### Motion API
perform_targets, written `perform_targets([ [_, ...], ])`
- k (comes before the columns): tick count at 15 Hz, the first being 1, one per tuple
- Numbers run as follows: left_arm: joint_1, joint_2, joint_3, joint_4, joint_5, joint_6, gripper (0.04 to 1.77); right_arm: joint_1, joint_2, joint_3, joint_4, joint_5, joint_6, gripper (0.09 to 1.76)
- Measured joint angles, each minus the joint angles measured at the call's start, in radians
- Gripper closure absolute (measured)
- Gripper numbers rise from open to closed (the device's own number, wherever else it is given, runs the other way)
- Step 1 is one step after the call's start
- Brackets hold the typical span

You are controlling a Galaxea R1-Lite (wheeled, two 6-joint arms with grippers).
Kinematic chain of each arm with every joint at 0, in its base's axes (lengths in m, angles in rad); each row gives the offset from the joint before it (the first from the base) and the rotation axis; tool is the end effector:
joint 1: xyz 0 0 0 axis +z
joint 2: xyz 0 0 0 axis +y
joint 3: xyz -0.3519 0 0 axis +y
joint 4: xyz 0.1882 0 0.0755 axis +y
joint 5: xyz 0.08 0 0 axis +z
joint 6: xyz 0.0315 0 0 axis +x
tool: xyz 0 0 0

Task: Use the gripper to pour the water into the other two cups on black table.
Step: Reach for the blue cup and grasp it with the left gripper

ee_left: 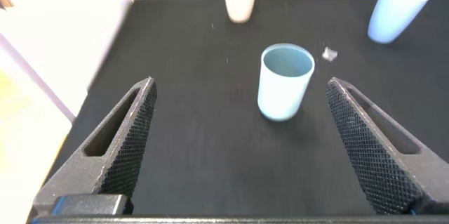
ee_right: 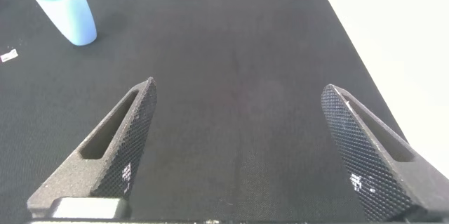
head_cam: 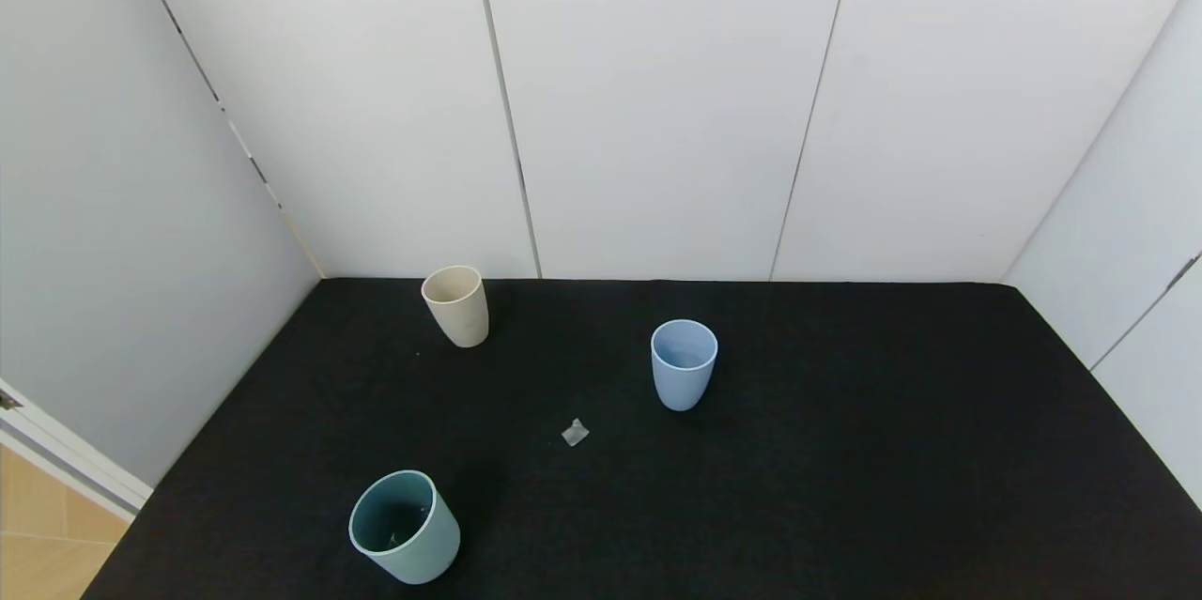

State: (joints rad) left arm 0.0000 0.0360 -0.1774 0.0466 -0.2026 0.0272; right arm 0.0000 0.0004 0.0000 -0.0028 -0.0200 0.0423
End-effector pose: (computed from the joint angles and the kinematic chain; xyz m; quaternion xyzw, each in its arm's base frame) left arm -0.0656 -0.0063 0.1244 0.0183 -0.0485 -0.1004 0.9936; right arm -0.0522 -0.0006 0.0758 0.0212 -0.0014 -0.0100 0.9997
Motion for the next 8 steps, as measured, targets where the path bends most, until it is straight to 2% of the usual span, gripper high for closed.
perform_targets([
  [8, 0.0, 0.0, 0.0, 0.0, 0.0, 0.0, 0.09, 0.0, 0.0, 0.0, 0.0, 0.0, 0.0, 0.14],
])
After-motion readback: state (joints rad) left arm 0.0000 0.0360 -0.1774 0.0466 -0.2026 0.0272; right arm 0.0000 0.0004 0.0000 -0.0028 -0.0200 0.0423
